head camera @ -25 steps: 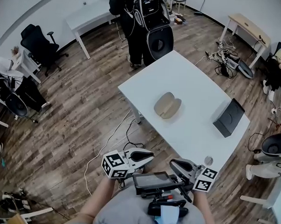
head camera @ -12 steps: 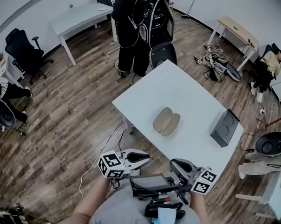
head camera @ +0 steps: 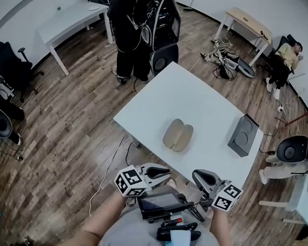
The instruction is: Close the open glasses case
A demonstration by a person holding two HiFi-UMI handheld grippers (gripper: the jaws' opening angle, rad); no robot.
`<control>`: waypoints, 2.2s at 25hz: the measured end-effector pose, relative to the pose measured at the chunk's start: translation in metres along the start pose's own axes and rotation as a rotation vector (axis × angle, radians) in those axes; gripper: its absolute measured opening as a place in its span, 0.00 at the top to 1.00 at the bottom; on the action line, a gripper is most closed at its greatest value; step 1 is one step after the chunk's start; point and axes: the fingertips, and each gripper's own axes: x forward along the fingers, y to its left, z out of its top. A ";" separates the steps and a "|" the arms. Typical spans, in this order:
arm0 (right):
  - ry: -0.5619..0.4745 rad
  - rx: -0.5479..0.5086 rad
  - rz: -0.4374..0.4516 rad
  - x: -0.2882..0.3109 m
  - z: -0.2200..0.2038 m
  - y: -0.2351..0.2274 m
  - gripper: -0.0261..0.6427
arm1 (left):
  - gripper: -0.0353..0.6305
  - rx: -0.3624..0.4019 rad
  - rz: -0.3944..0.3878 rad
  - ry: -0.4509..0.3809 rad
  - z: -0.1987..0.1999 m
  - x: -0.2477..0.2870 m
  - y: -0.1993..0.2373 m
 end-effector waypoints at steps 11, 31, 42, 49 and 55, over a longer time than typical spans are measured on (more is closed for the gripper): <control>-0.014 0.023 -0.153 0.009 0.021 -0.071 0.91 | 0.85 0.057 0.170 0.232 -0.006 0.056 0.053; -0.132 0.209 -0.219 -0.031 -0.014 -0.110 0.91 | 0.71 -0.298 0.352 0.705 -0.035 0.128 0.165; 0.045 0.356 -0.243 0.031 -0.074 -0.112 0.90 | 0.71 0.478 -0.087 0.746 0.070 0.131 0.192; 0.115 0.505 -0.321 0.085 -0.085 -0.129 0.68 | 0.71 0.972 -0.422 1.149 0.017 0.138 0.229; 0.124 0.600 -0.441 0.109 -0.105 -0.142 0.65 | 0.71 0.989 -0.514 1.193 0.004 0.156 0.233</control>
